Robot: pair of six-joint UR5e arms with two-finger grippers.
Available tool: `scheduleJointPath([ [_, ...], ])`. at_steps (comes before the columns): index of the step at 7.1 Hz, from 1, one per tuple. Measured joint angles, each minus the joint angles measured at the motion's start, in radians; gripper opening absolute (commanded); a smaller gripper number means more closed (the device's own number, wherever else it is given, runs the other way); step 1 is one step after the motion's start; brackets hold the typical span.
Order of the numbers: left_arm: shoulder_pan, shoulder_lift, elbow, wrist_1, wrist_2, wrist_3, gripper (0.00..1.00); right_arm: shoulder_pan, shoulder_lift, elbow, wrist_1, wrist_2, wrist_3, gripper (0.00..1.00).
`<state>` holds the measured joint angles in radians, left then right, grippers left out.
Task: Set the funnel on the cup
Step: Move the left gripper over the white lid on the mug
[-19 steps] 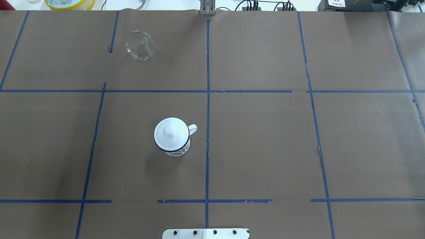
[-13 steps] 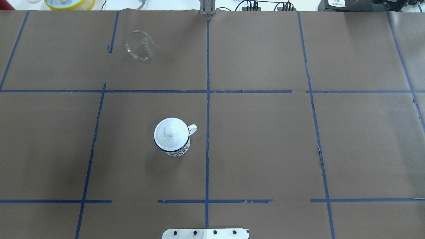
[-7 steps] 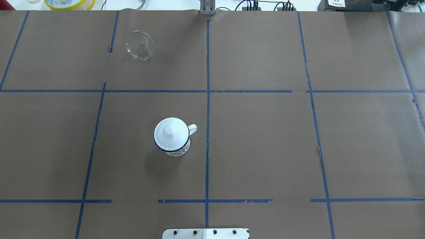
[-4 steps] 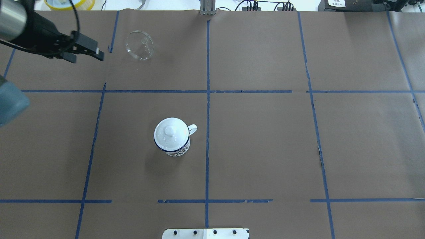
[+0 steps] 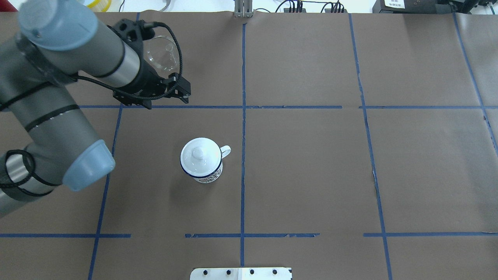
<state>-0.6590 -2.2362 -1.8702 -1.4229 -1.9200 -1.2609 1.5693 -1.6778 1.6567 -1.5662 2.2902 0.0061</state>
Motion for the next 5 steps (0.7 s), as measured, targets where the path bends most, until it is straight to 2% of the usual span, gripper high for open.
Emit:
scheduleJointPath([
  [3, 0.094, -0.034, 0.034, 0.064, 0.057, -0.068, 0.99, 0.0, 0.0, 0.0, 0.0, 0.0, 0.0, 1.0],
  [5, 0.108, -0.03, 0.037, 0.066, 0.061, -0.075, 0.94, 0.0, 0.0, 0.0, 0.0, 0.0, 0.0, 1.0],
])
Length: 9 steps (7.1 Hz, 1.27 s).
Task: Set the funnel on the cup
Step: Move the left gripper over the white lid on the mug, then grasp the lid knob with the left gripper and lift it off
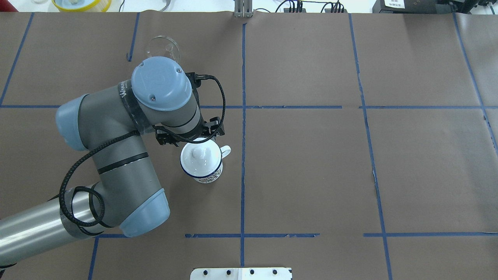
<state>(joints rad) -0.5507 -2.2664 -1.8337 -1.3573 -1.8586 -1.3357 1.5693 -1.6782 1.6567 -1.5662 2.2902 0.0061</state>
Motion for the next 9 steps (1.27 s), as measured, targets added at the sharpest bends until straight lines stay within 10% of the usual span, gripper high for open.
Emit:
scheduleJointPath([
  [4, 0.023, 0.002, -0.001, -0.002, -0.003, 0.0, 0.84, 0.0, 0.0, 0.0, 0.0, 0.0, 0.0, 1.0],
  [7, 0.026, 0.003, -0.006, -0.002, -0.001, 0.0, 0.17, 0.0, 0.0, 0.0, 0.0, 0.0, 0.0, 1.0],
  [9, 0.026, 0.004, -0.007, -0.001, -0.001, 0.0, 0.13, 0.0, 0.0, 0.0, 0.0, 0.0, 0.0, 1.0],
])
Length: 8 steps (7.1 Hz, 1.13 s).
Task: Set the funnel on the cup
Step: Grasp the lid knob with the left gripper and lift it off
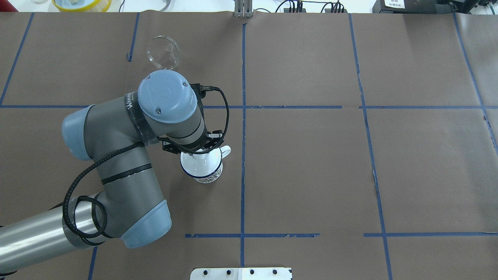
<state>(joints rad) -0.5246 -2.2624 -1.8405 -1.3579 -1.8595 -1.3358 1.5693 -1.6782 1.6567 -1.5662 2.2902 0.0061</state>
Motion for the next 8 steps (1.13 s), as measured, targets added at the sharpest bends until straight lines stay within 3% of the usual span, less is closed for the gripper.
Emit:
scheduleJointPath([
  [1, 0.0, 0.001, -0.001, 0.001, -0.001, 0.001, 0.0, 0.0, 0.0, 0.0, 0.0, 0.0, 0.0, 1.0],
  [3, -0.002, 0.001, -0.025, 0.021, -0.004, 0.004, 0.0, 0.0, 0.0, 0.0, 0.0, 0.0, 0.0, 1.0],
  [6, -0.09, 0.015, -0.187, 0.148, -0.02, 0.088, 0.0, 0.0, 0.0, 0.0, 0.0, 0.0, 0.0, 1.0],
  [8, -0.145, 0.201, -0.346, 0.126, -0.037, 0.241, 0.0, 0.0, 0.0, 0.0, 0.0, 0.0, 0.0, 1.0],
])
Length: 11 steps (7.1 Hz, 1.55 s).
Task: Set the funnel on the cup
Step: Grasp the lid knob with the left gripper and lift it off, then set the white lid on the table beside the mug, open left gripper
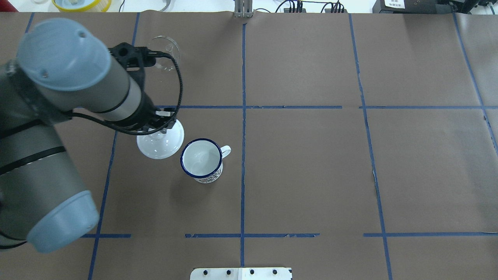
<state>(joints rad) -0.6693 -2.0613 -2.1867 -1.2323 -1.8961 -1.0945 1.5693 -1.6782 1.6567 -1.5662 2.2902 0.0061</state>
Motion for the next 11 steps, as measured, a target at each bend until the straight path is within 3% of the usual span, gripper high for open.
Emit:
scheduleJointPath([
  [1, -0.007, 0.115, -0.027, -0.085, -0.002, 0.043, 0.0, 0.0, 0.0, 0.0, 0.0, 0.0, 0.0, 1.0],
  [2, -0.007, 0.187, 0.009, -0.198, -0.003, 0.049, 0.0, 0.0, 0.0, -0.001, 0.0, 0.0, 0.0, 1.0],
  [5, 0.009, 0.226, 0.254, -0.485, -0.004, 0.018, 0.0, 0.0, 0.0, 0.0, 0.0, 0.0, 0.0, 1.0],
  [8, 0.031, 0.226, 0.343, -0.552, -0.004, 0.019, 0.0, 0.0, 0.0, 0.0, 0.0, 0.0, 0.0, 1.0],
  [9, 0.033, 0.226, 0.349, -0.554, -0.004, 0.02, 0.15, 0.0, 0.0, 0.0, 0.0, 0.0, 0.0, 1.0],
  [11, 0.036, 0.222, 0.354, -0.554, -0.004, 0.021, 0.8, 0.0, 0.0, 0.0, 0.0, 0.0, 0.0, 1.0],
])
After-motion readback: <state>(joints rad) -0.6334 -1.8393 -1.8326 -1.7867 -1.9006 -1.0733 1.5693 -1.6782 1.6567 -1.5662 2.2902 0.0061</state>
